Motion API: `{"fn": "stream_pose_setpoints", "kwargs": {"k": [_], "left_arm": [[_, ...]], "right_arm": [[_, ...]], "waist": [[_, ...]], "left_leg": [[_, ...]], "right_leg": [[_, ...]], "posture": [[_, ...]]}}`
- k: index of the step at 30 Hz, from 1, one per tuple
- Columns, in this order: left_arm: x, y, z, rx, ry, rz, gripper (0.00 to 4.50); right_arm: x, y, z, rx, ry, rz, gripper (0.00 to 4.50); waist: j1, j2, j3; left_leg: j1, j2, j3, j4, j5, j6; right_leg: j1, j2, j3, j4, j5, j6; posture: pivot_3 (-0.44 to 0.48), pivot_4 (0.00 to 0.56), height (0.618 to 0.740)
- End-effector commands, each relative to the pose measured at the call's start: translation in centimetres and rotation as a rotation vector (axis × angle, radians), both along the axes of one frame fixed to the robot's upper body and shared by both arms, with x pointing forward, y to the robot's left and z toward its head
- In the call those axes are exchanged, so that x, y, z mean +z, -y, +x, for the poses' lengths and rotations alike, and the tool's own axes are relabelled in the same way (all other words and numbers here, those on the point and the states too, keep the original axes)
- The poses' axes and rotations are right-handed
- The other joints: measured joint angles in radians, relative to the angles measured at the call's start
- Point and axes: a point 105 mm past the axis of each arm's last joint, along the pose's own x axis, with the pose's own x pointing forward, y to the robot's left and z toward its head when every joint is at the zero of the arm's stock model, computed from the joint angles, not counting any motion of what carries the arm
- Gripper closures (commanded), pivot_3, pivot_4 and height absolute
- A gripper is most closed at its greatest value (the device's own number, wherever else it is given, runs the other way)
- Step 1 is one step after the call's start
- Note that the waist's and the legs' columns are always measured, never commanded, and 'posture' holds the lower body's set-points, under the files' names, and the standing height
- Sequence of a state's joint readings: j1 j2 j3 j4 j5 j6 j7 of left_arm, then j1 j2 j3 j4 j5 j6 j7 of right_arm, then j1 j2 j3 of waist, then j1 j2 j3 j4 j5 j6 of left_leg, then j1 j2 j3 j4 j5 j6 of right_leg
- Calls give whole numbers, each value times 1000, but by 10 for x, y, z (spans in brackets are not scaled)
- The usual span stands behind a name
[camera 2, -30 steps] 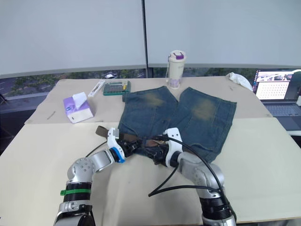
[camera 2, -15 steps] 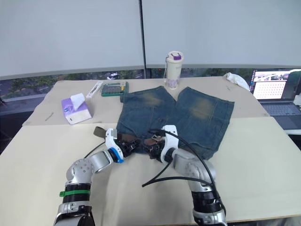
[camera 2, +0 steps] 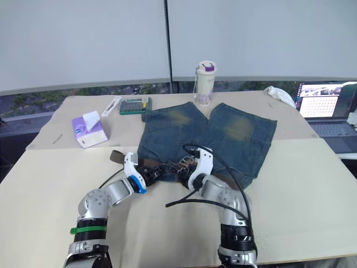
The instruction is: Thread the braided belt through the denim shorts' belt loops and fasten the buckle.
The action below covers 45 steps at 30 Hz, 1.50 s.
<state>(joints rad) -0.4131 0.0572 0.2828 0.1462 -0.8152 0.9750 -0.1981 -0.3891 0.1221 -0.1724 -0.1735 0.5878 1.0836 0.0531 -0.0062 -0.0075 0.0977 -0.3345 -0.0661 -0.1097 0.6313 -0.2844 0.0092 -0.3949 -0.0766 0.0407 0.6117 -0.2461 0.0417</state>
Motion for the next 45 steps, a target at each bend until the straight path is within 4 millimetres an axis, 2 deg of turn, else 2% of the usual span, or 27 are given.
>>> {"fn": "stream_pose_setpoints", "kwargs": {"k": [1,6,11,17,20,22,24,26,29,32,39,41,45], "left_arm": [[-4,5,-4,-35,-9,11,4500],[-4,6,-3,-37,-9,14,4500],[-4,8,-3,-40,-7,13,4500],[-4,6,-3,-36,-3,12,4500],[-4,7,-3,-35,-1,12,4500],[-4,7,-2,-35,0,10,4500],[-5,7,-3,-34,0,8,4500],[-5,8,-3,-34,-1,6,4500],[-6,8,-3,-33,-1,3,4500],[-6,8,-3,-29,-3,1,4500],[-8,8,-3,-25,-5,4,4500],[-8,8,-3,-24,-5,4,4500],[-7,8,-3,-24,-1,3,4500]], "right_arm": [[13,-11,0,12,-8,114,32],[20,-12,1,2,-39,223,32],[12,-7,4,-27,-56,161,32],[7,7,12,-57,23,-161,32],[10,13,17,-61,96,-308,32],[12,13,19,-67,128,-346,32],[15,14,21,-46,209,-473,32],[13,7,18,-33,181,-410,32],[7,6,15,-17,174,-424,32],[3,0,9,-1,108,-331,32],[-8,-6,-1,47,6,-247,32],[-10,-8,-2,57,-9,-230,32],[-5,-19,-4,67,-61,-83,32]], "waist": [[0,0,0],[2,0,0],[2,1,0],[-1,1,0],[-1,1,0],[2,1,0],[4,1,0],[6,1,0],[5,0,0],[5,0,0],[5,1,0],[5,1,0],[4,1,0]], "left_leg": [[0,0,0,0,0,0],[-1,0,0,-1,0,0],[-1,0,0,-1,0,0],[-1,0,0,-1,0,0],[-1,-1,0,-1,0,0],[-1,-1,0,-1,1,0],[-1,-1,0,-1,1,-1],[-1,-3,0,-1,1,-1],[-1,-2,0,-1,3,-5],[-1,-2,0,-1,3,-4],[-1,-2,0,-1,1,0],[-1,-2,0,-1,0,0],[-1,-1,0,-2,0,0]], "right_leg": [[0,0,0,0,0,0],[-1,0,0,0,0,0],[-1,0,0,0,0,0],[-1,0,0,0,0,0],[-1,0,0,0,0,0],[-1,0,0,0,0,0],[-1,0,0,0,0,0],[-1,-1,0,-1,0,0],[-1,-1,0,-1,0,0],[-1,-1,0,-1,0,0],[-1,-1,0,-1,0,0],[-1,-1,0,-1,0,0],[-1,-1,0,-1,0,0]], "posture": [[0,150,740],[0,150,740],[0,150,740],[0,150,740],[0,150,740],[0,150,740],[0,150,740],[0,150,740],[0,150,740],[0,150,740],[0,150,740],[0,150,740],[0,150,740]]}}
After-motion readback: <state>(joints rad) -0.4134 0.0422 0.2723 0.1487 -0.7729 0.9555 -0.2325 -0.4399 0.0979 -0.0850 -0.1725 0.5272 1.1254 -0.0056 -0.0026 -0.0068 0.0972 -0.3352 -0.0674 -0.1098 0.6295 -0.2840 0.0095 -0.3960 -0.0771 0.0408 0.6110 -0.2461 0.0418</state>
